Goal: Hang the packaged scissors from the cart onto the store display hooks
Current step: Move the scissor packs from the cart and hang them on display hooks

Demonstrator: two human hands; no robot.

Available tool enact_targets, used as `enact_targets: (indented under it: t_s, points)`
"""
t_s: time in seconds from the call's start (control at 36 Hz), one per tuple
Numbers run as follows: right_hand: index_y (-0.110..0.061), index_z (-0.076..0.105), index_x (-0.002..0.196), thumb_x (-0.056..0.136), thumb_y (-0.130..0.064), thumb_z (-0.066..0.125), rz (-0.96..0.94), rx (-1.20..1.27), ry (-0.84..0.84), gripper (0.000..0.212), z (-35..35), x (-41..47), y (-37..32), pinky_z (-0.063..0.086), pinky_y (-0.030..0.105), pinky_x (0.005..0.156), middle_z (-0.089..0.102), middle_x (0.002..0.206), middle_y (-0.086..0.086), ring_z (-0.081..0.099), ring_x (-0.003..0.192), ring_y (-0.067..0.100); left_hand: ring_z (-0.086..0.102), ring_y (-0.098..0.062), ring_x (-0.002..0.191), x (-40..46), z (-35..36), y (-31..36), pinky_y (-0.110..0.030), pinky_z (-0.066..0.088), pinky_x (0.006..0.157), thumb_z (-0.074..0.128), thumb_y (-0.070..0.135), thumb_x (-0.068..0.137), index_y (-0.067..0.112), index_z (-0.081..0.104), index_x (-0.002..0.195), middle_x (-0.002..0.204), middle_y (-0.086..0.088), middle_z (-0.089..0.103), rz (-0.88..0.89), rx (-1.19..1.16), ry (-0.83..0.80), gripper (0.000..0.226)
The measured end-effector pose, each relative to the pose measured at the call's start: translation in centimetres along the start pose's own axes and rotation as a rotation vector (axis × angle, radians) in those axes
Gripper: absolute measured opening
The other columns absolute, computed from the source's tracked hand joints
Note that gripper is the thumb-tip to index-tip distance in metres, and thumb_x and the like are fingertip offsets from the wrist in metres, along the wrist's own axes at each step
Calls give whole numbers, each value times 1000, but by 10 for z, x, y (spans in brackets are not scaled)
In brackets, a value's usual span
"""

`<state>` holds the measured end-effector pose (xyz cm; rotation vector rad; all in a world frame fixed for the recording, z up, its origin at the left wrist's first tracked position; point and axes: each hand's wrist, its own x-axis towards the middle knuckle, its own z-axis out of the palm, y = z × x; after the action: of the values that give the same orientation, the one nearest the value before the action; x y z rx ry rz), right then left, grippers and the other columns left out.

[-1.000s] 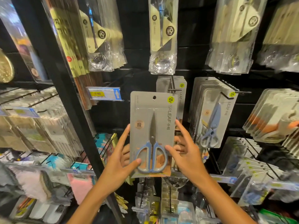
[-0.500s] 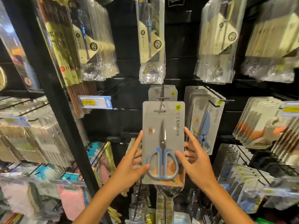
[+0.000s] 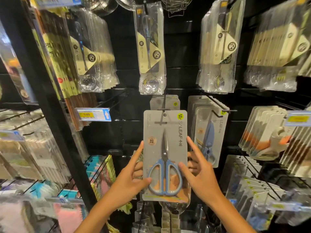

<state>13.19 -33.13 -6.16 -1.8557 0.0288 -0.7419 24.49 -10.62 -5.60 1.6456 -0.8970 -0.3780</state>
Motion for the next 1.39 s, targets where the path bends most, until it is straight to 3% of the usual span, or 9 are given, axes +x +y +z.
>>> enact_targets:
  t_s: [0.28, 0.56, 0.69, 0.78, 0.92, 1.03, 1.14, 1.22, 1.39]
  points:
    - [-64, 22, 147, 95, -15, 67, 21, -31, -11, 84, 3, 1, 11, 62, 44, 80, 65, 121, -13, 70, 93, 30, 63, -26, 126, 6, 0, -12, -55, 55, 98, 78, 31, 86, 63, 7, 152, 144, 4, 59, -36, -13, 13, 102]
    - [-63, 23, 147, 99, -14, 62, 33, 1, -47, 80, 2, 17, 17, 63, 42, 78, 66, 118, -22, 72, 89, 28, 64, -26, 124, 18, -1, -16, -55, 54, 99, 73, 15, 92, 57, 5, 155, 143, 3, 60, -16, 47, 29, 101]
    - [-66, 12, 148, 98, -26, 62, 43, -112, -39, 81, 5, 32, 29, 59, 58, 74, 69, 111, 14, 70, 87, 38, 67, -20, 120, 35, -3, -15, -42, 57, 97, 71, 9, 93, 52, -4, 156, 138, 5, 64, -55, 90, 6, 106]
    - [-64, 3, 149, 98, -32, 62, 52, -122, -56, 84, 11, 43, 31, 57, 54, 92, 64, 133, 2, 69, 111, 23, 66, -4, 117, 50, -2, -12, -27, 57, 94, 70, 17, 95, 52, -13, 154, 138, 12, 56, -101, 145, -31, 108]
    - [-60, -20, 147, 97, -39, 62, 34, -202, -87, 98, 23, 64, 32, 38, 45, 117, 14, 168, -13, 30, 150, 16, 59, 15, 112, 84, -1, -20, -10, 52, 83, 69, 19, 96, 49, -18, 154, 136, 22, 48, -144, 176, -37, 109]
    - [-47, -25, 151, 99, -32, 61, 85, -246, -88, 102, 29, 79, 36, 49, 38, 99, 8, 168, -6, 54, 126, 26, 66, -3, 115, 109, -2, -30, -27, 57, 94, 71, 18, 94, 57, -13, 151, 139, 8, 55, -164, 170, 37, 109]
    - [-39, -24, 153, 97, -25, 64, 141, -194, -73, 105, 36, 97, 43, 44, 9, 78, 18, 163, 1, 58, 89, -10, 64, -15, 122, 127, -2, -28, -47, 53, 103, 68, 9, 95, 57, -13, 151, 142, 5, 54, -210, 158, 69, 109]
    - [-38, -24, 154, 96, -23, 65, 157, -194, -60, 107, 40, 105, 50, 43, 8, 73, 19, 161, 2, 56, 79, -6, 58, -20, 130, 137, -3, -28, -51, 47, 109, 69, 11, 93, 53, -18, 152, 154, -1, 44, -211, 185, 47, 114]
    - [-34, -22, 156, 95, -19, 68, 149, -253, -54, 110, 40, 110, 59, 45, 16, 86, 7, 166, 2, 52, 123, 17, 45, -22, 142, 141, -2, -29, -47, 39, 117, 74, 20, 92, 47, -17, 155, 165, -5, 29, -224, 224, 74, 113]
